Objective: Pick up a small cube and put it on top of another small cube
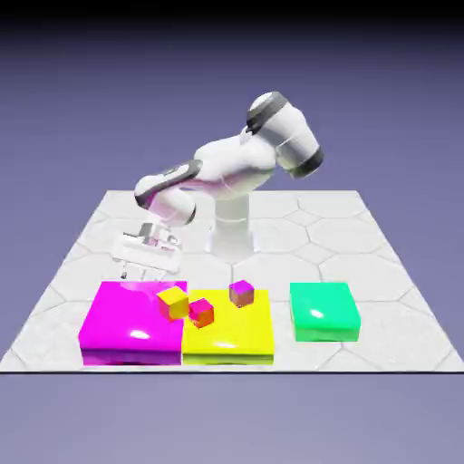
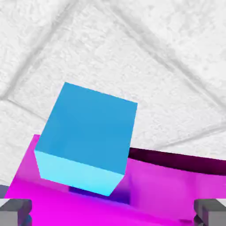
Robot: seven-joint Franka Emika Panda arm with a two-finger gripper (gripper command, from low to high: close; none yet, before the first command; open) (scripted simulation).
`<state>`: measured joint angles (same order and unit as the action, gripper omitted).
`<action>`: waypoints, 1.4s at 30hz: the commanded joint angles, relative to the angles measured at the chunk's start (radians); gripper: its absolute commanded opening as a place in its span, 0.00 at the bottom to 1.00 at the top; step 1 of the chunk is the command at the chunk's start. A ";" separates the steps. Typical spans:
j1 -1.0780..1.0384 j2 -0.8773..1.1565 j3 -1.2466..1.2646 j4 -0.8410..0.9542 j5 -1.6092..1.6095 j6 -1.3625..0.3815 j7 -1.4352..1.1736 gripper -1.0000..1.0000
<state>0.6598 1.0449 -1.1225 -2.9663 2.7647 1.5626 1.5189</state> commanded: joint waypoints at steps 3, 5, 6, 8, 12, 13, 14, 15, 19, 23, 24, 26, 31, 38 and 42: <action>-0.058 0.012 -0.007 -0.013 0.018 -0.048 0.102 0.50; -0.081 0.021 0.028 0.023 0.041 -0.032 0.099 0.50; -0.104 0.030 0.063 0.059 0.063 -0.016 0.095 0.50; -0.149 0.047 0.133 0.132 0.109 0.016 0.088 0.50; -0.141 0.044 0.120 0.118 0.100 0.010 0.089 0.00; -0.118 0.035 0.085 0.082 0.078 -0.006 0.093 0.00; -0.095 0.026 0.050 0.046 0.055 -0.022 0.096 0.00; -0.072 0.017 0.015 0.009 0.032 -0.038 0.100 0.00; -0.123 -0.101 0.001 0.022 -0.111 0.028 0.026 0.00; -0.216 -0.246 0.002 0.063 -0.255 0.129 -0.091 0.00; -0.239 -0.282 0.003 0.074 -0.291 0.155 -0.120 0.00; -0.286 -0.354 0.003 0.094 -0.364 0.206 -0.178 0.00; -0.402 -0.536 0.005 0.145 -0.544 0.333 -0.325 0.00; -0.565 -0.789 0.007 0.217 -0.797 0.511 -0.530 0.00; -0.537 -0.893 0.002 0.266 -0.959 0.556 -0.491 0.00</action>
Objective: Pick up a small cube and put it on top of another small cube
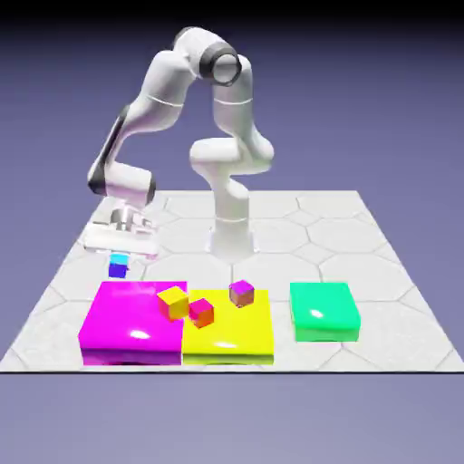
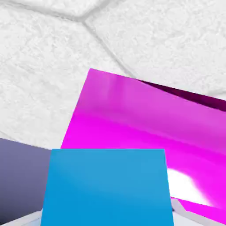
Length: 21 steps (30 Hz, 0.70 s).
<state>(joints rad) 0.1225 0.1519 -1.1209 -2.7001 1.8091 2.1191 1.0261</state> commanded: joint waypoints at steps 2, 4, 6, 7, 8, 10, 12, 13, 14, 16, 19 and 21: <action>0.056 -0.037 -0.005 0.028 -0.091 0.002 0.076 0.00; 0.113 -0.075 -0.010 0.055 -0.178 0.004 0.151 0.00; 0.169 -0.112 -0.014 0.083 -0.265 0.007 0.225 0.00; 0.197 -0.130 -0.017 0.096 -0.308 0.008 0.262 0.00; 0.225 -0.149 -0.019 0.110 -0.351 0.009 0.300 0.00; 0.281 -0.186 -0.024 0.138 -0.438 0.011 0.374 0.00; 0.345 -0.189 -0.027 0.152 -0.482 -0.006 0.457 0.00; 0.358 -0.186 -0.028 0.154 -0.487 -0.012 0.474 0.00; 0.358 -0.186 -0.028 0.154 -0.487 -0.012 0.474 0.00; 0.348 -0.114 0.007 0.166 -0.416 -0.046 0.444 0.00; 0.334 -0.005 0.059 0.184 -0.309 -0.097 0.398 0.00; 0.325 0.067 0.094 0.196 -0.238 -0.132 0.368 0.00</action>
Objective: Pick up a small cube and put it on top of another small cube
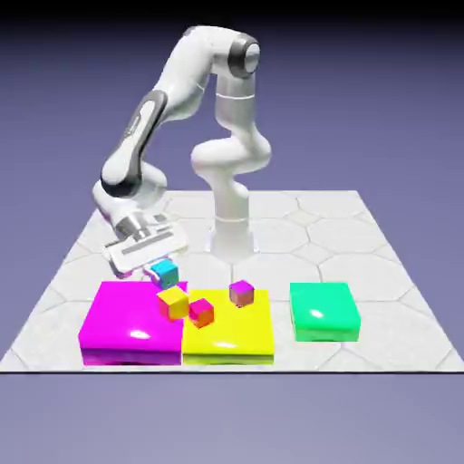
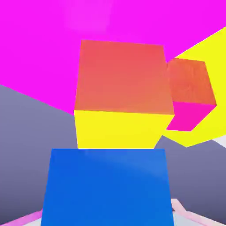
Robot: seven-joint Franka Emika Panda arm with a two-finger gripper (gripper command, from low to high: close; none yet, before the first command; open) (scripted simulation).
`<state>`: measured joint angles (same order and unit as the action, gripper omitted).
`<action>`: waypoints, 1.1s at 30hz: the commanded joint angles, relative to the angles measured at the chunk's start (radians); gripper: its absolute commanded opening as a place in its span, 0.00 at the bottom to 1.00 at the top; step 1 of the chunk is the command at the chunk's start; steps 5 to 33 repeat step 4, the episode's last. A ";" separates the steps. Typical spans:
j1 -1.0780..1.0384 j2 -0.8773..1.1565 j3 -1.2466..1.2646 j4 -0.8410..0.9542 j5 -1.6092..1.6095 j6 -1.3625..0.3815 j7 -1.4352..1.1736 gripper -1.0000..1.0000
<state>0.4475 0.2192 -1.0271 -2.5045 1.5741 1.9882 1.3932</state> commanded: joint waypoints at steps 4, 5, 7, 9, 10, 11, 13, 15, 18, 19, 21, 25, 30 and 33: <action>0.002 -0.018 -0.009 -0.003 -0.020 0.008 0.009 1.00; 0.002 -0.018 -0.009 -0.003 -0.020 0.008 0.009 1.00; 0.002 -0.018 -0.009 -0.003 -0.020 0.008 0.009 1.00; 0.002 -0.018 -0.009 -0.003 -0.020 0.008 0.009 1.00; 0.002 -0.018 -0.009 -0.003 -0.020 0.008 0.009 1.00; 0.002 -0.018 -0.009 -0.003 -0.020 0.008 0.009 1.00; 0.002 -0.018 -0.009 -0.003 -0.020 0.008 0.009 1.00; 0.002 -0.018 -0.009 -0.003 -0.020 0.008 0.009 1.00; 0.002 -0.018 -0.009 -0.003 -0.020 0.008 0.009 1.00; 0.002 -0.018 -0.009 -0.003 -0.020 0.008 0.009 1.00; 0.002 -0.018 -0.009 -0.003 -0.020 0.008 0.009 1.00; 0.002 -0.018 -0.009 -0.003 -0.020 0.008 0.009 1.00; 0.002 -0.018 -0.009 -0.003 -0.020 0.008 0.009 1.00; 0.002 -0.018 -0.009 -0.003 -0.020 0.008 0.009 1.00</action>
